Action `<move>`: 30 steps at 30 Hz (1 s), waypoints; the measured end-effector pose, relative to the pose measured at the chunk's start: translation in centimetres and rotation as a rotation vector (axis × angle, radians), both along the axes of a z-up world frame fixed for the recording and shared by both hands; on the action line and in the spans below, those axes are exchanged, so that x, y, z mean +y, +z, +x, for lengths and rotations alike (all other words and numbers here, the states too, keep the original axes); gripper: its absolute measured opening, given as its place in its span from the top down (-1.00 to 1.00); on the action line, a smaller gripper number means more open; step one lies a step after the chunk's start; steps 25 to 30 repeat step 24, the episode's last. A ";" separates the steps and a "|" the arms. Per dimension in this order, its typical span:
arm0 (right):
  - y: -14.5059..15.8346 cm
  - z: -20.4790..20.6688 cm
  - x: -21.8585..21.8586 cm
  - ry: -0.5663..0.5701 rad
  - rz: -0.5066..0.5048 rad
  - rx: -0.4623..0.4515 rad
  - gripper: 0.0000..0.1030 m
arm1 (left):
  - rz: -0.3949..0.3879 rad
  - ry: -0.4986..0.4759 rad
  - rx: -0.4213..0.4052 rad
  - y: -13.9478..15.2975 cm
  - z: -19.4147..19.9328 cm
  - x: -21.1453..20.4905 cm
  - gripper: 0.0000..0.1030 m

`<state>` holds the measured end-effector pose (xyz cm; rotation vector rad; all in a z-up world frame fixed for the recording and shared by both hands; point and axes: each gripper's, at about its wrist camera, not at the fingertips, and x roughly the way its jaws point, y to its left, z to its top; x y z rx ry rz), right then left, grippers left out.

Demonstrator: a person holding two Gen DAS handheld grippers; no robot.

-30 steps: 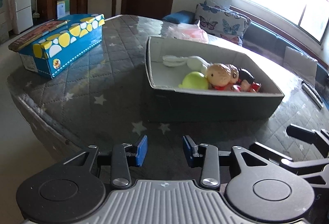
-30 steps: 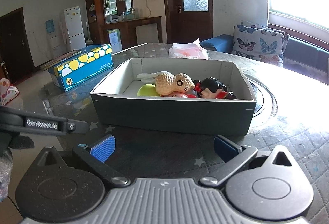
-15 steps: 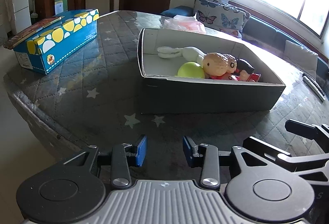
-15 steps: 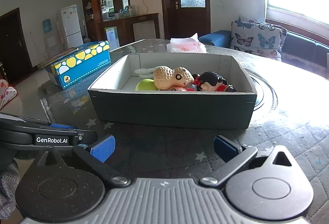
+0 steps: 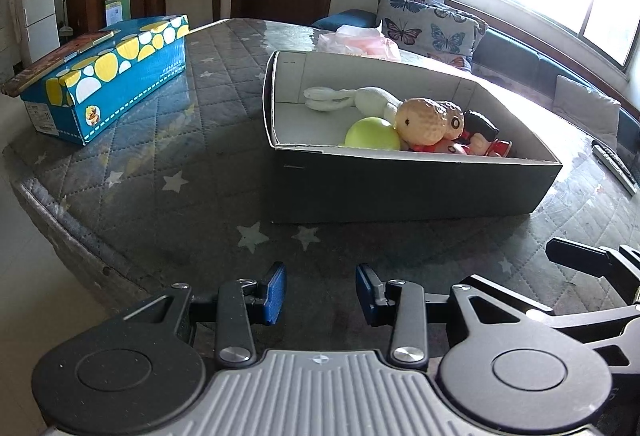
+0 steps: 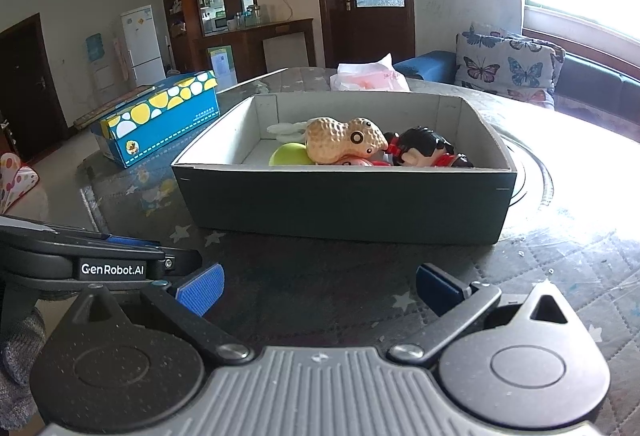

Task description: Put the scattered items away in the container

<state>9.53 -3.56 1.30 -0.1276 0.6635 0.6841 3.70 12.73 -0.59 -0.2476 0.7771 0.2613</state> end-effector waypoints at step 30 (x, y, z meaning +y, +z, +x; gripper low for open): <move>-0.3 1.8 1.0 0.008 0.020 0.013 -1.00 | 0.024 0.024 -0.025 0.6 0.9 0.7 0.25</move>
